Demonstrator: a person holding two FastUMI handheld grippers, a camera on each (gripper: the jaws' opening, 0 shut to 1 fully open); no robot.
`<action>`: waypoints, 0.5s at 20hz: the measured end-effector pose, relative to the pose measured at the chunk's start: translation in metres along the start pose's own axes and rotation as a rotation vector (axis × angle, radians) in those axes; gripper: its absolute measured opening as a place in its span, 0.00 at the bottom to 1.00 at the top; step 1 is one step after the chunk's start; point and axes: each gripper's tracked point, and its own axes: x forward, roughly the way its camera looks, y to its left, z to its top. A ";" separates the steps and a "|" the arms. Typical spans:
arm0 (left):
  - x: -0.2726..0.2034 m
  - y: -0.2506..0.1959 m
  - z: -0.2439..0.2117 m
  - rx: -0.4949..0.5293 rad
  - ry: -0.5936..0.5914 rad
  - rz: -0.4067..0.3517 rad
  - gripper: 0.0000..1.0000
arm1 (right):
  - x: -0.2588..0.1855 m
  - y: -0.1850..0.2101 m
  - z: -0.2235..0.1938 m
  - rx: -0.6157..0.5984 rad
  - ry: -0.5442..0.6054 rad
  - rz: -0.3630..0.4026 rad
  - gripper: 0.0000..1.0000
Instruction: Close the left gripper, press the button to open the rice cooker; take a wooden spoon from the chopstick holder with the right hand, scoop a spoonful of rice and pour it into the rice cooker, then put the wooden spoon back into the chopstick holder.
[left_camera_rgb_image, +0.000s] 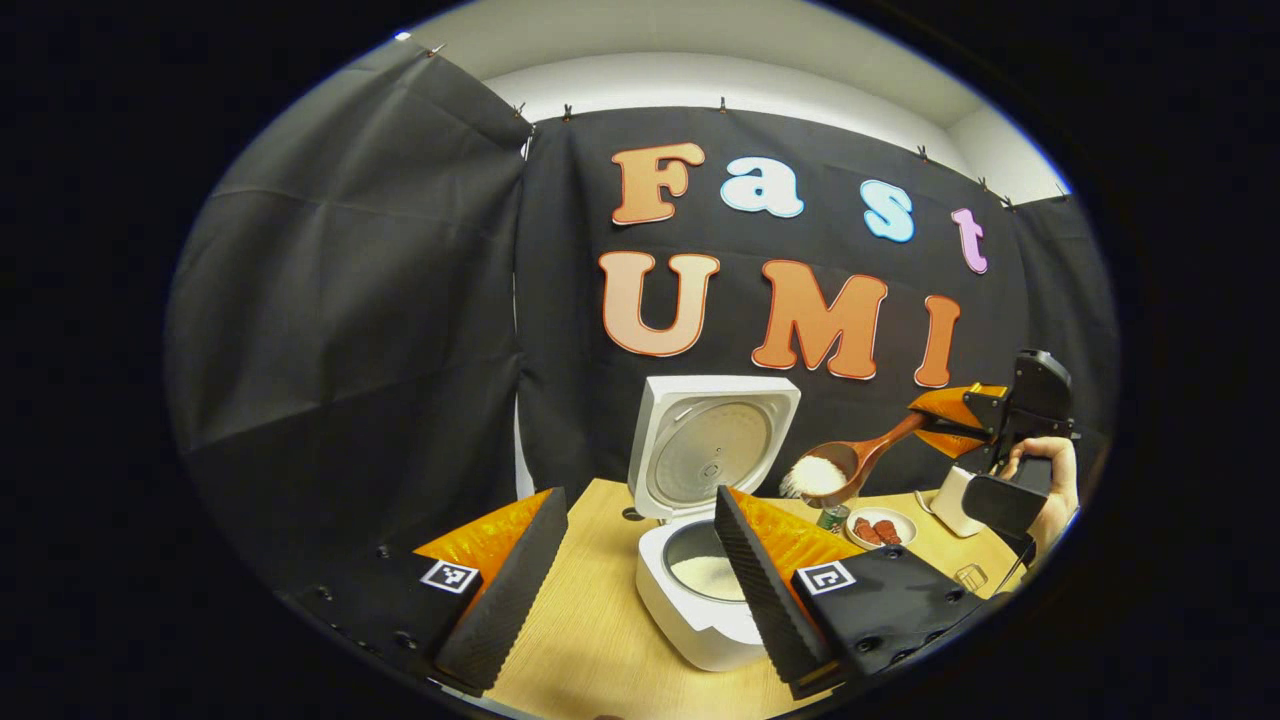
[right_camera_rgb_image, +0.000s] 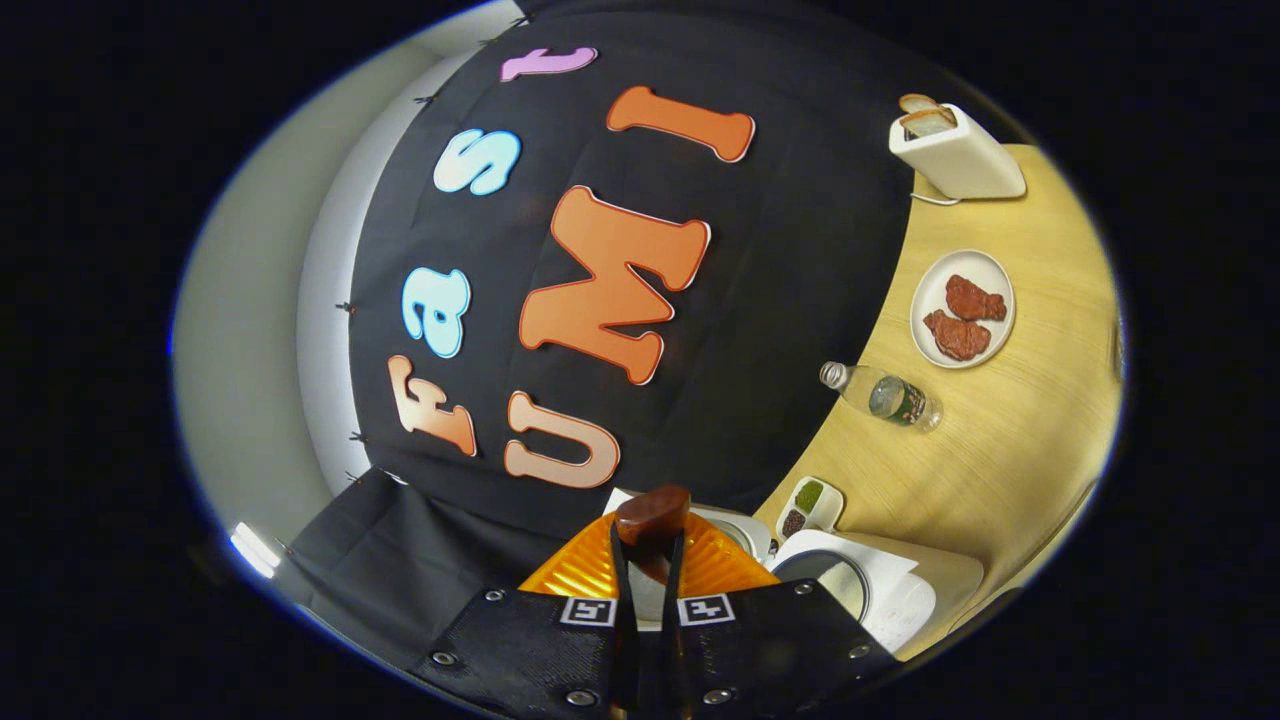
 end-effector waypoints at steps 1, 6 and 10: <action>0.000 0.000 -0.002 0.003 0.000 -0.008 1.00 | 0.002 0.003 0.000 -0.036 -0.007 0.003 0.08; 0.007 0.002 0.000 0.004 -0.001 -0.018 1.00 | 0.007 0.027 0.001 -0.161 -0.028 0.040 0.08; 0.009 0.004 -0.002 0.005 0.000 -0.017 1.00 | 0.011 0.038 0.001 -0.216 -0.034 0.060 0.08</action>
